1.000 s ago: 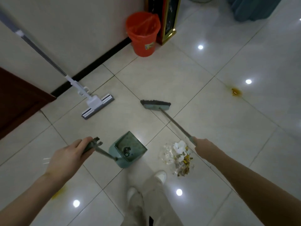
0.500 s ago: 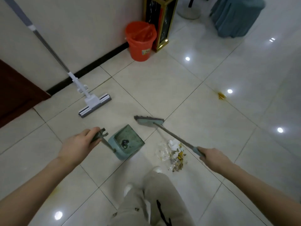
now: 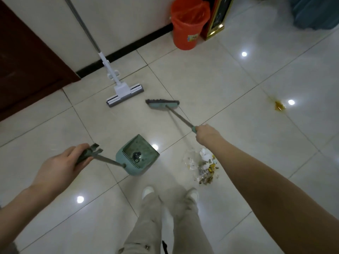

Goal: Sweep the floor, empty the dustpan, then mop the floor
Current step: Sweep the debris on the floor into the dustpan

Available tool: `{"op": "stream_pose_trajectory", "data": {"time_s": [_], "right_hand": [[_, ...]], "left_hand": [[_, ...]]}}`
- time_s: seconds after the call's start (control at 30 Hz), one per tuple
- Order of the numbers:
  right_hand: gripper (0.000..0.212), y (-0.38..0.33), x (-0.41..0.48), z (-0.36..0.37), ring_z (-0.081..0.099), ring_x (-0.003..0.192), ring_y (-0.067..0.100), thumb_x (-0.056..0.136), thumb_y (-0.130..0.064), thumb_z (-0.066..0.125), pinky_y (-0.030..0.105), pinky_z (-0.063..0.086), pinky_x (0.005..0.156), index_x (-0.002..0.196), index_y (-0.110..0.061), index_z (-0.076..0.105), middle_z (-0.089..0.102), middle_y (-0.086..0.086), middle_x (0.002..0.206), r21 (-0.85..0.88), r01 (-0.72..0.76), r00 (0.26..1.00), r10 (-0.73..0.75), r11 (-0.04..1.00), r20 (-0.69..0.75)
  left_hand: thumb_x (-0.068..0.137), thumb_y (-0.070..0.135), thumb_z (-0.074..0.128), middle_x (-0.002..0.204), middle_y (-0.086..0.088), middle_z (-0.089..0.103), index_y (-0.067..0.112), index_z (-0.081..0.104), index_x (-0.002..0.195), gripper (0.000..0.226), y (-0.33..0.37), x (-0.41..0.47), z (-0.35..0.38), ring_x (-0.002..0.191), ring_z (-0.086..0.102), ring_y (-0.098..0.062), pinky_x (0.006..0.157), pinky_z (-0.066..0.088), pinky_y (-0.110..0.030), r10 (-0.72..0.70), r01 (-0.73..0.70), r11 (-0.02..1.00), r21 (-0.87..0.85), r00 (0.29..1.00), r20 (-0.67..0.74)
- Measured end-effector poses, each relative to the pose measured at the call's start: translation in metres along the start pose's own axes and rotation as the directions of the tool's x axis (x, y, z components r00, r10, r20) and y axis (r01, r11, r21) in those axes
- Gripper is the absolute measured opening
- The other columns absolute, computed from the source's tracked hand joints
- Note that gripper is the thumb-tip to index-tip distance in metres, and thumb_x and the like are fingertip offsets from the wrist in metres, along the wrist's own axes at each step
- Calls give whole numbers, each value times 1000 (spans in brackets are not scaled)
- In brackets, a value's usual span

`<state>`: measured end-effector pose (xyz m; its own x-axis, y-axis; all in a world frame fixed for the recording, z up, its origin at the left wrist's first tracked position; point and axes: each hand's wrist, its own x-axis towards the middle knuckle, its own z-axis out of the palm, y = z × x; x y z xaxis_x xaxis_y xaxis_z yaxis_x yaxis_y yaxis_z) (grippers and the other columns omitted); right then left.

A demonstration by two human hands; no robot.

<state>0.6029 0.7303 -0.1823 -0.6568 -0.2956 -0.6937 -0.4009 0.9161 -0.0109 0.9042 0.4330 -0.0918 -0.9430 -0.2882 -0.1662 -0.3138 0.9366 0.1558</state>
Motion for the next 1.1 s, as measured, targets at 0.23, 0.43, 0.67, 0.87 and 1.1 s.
{"op": "stream_pose_trajectory", "data": {"time_s": [0.23, 0.43, 0.67, 0.87, 1.1], "right_hand": [[52, 134, -72, 57, 48, 62, 17, 99, -12, 37, 30, 42, 57, 144, -35, 27, 35, -4, 69, -254, 87, 994, -67, 963, 87], [60, 256, -167, 103, 38, 51, 7, 100, -17, 36, 21, 37, 48, 149, -42, 11, 38, -6, 69, -319, 47, 990, -1, 947, 144], [46, 326, -215, 107, 48, 60, 6, 102, -38, 35, 18, 38, 50, 146, -44, 21, 46, -8, 74, -144, -6, 995, 21, 990, 102], [41, 310, -174, 98, 56, 62, 15, 101, -35, 39, 25, 40, 49, 142, -37, 36, 54, 0, 78, 75, -117, 993, 116, 990, 8], [44, 260, -133, 106, 54, 81, 25, 94, -9, 39, 31, 48, 67, 134, -24, 46, 50, 6, 92, 157, -226, 974, 222, 961, 45]], "left_hand": [[89, 49, 44, 89, -9, 66, 17, 53, 115, 42, 30, -6, 9, 53, 61, -34, 42, 46, -32, 95, -96, 991, 95, 995, 18], [82, 32, 71, 88, -7, 67, 19, 53, 115, 40, 74, 4, 9, 51, 60, -31, 42, 46, -30, 130, -134, 984, 113, 990, 49], [76, 31, 74, 90, -6, 67, 20, 53, 113, 43, 123, 11, 21, 52, 62, -32, 42, 46, -29, 183, -186, 977, 107, 982, 38], [82, 33, 67, 96, -8, 67, 18, 52, 114, 39, 160, 7, 31, 53, 61, -32, 42, 49, -34, 231, -233, 969, 78, 972, 28], [87, 54, 36, 92, -5, 66, 19, 54, 114, 47, 186, 17, 46, 52, 60, -31, 41, 44, -28, 371, -375, 922, 98, 927, 57]]}}
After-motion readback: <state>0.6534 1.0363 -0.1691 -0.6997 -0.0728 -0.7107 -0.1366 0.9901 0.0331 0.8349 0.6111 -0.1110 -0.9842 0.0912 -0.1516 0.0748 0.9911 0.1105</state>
